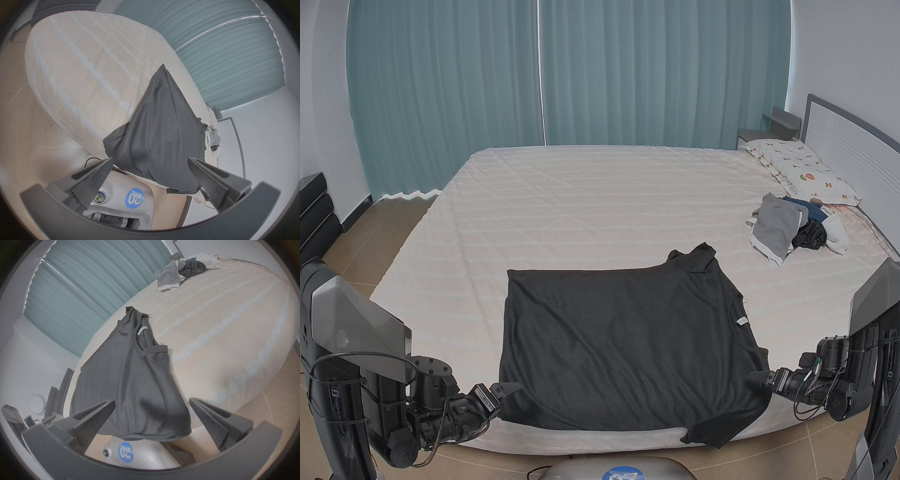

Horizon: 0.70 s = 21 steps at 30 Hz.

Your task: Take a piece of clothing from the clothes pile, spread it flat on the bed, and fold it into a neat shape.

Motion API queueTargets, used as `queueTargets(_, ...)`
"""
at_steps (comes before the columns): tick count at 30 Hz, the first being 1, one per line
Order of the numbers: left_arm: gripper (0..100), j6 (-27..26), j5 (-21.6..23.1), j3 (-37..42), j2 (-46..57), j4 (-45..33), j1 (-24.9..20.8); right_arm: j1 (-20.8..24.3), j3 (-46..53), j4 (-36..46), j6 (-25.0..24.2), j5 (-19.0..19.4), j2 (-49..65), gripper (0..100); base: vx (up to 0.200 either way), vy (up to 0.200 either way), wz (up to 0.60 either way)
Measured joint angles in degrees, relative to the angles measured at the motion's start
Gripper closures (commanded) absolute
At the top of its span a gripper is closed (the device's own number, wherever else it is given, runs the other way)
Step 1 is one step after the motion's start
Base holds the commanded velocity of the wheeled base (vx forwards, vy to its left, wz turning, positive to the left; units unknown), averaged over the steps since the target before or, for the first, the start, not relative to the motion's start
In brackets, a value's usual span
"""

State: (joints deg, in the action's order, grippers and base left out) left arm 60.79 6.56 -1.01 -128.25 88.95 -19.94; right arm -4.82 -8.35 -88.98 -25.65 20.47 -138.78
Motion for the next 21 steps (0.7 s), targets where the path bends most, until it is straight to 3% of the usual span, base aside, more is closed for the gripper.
queueTargets(9,0,-0.17,-0.07,0.00,-0.01,0.02,0.00,0.13,-1.79,0.02,0.22,-4.90,-1.99,100,0.000,0.000,0.00)
queueTargets(21,0,-0.55,-0.13,0.00,-0.11,0.02,-0.32,-2.16,-0.11,0.00,0.26,-5.47,-0.91,100,0.000,0.000,0.00)
